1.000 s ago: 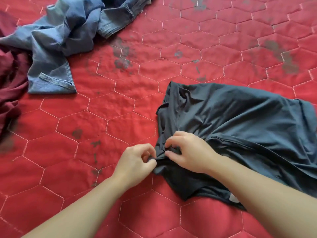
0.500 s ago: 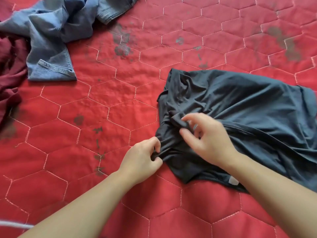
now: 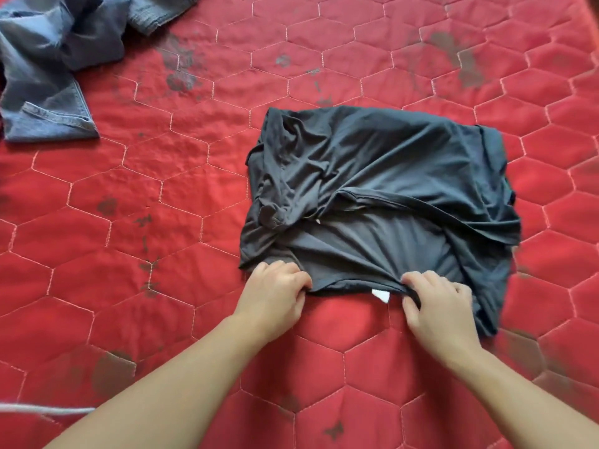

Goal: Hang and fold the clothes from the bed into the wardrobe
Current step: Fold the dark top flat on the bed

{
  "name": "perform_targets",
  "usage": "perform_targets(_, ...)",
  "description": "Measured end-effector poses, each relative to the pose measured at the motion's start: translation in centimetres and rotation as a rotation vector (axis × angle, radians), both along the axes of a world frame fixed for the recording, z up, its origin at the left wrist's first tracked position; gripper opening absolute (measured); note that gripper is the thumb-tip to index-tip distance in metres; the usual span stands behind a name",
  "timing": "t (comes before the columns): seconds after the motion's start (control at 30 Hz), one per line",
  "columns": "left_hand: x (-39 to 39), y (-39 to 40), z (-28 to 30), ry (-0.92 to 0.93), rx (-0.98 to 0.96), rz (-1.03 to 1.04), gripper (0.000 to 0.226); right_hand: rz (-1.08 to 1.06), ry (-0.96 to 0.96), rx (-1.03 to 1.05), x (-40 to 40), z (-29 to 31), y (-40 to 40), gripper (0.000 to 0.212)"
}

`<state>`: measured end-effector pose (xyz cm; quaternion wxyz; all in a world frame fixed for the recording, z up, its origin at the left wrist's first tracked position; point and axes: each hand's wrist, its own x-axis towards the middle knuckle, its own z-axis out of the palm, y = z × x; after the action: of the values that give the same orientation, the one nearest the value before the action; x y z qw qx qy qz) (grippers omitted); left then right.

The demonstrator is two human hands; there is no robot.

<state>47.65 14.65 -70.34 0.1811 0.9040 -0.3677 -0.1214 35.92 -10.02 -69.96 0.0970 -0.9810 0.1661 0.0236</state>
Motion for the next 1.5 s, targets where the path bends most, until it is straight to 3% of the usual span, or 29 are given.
perform_targets(0.17,-1.8,2.5,1.2,0.099,0.005,-0.083,0.014,0.163,-0.083,0.116,-2.7,1.1,-0.4,0.019)
perform_targets(0.33,-3.3,3.2,1.2,0.284,0.247,-0.137,0.012,0.107,0.013,0.077,-6.5,0.2,-2.1,0.027)
perform_targets(0.5,-4.3,2.0,0.6,0.105,0.235,-0.106,0.017,-0.124,0.047,-0.059,-7.9,0.4,-3.3,0.044)
perform_targets(0.63,-4.7,1.5,0.3,0.006,0.235,-0.076,0.023,-0.124,-0.032,0.022,-7.9,0.3,-4.4,0.024)
perform_targets(0.8,-4.8,1.5,0.8,0.131,0.214,-0.029,0.013,0.053,0.003,0.056,-8.3,0.8,-5.0,0.022)
perform_targets(0.93,-3.5,0.8,2.6,0.303,0.308,0.11,0.02,-0.026,0.066,0.178,-7.9,1.7,-5.9,0.014)
perform_targets(1.03,-1.4,0.2,4.3,0.46,0.132,0.269,0.021,-0.121,0.034,0.282,-6.5,2.9,-7.1,0.028)
perform_targets(1.1,0.3,-0.2,6.2,0.603,0.146,0.248,0.012,-0.187,-0.002,0.387,-5.1,4.4,-7.8,0.039)
perform_targets(1.17,1.7,-0.4,7.4,0.545,0.385,0.037,0.042,-0.098,-0.025,0.361,-3.5,5.8,-8.5,0.045)
perform_targets(1.23,3.2,-0.4,7.6,0.311,0.486,-0.086,0.036,0.073,0.003,0.222,-1.9,6.3,-9.3,0.045)
perform_targets(1.3,5.0,-0.9,8.1,0.247,0.331,0.056,0.009,0.159,0.002,0.203,-0.1,6.6,-10.3,0.028)
perform_targets(1.37,7.3,-1.7,8.8,0.332,0.13,0.292,0.005,0.022,-0.05,0.327,2.2,7.1,-10.9,0.008)
perform_targets(1.5,12.5,-4.0,9.6,0.51,-0.107,0.565,0.005,-0.327,-0.145,0.572,7.3,6.8,-12.7,0.011)
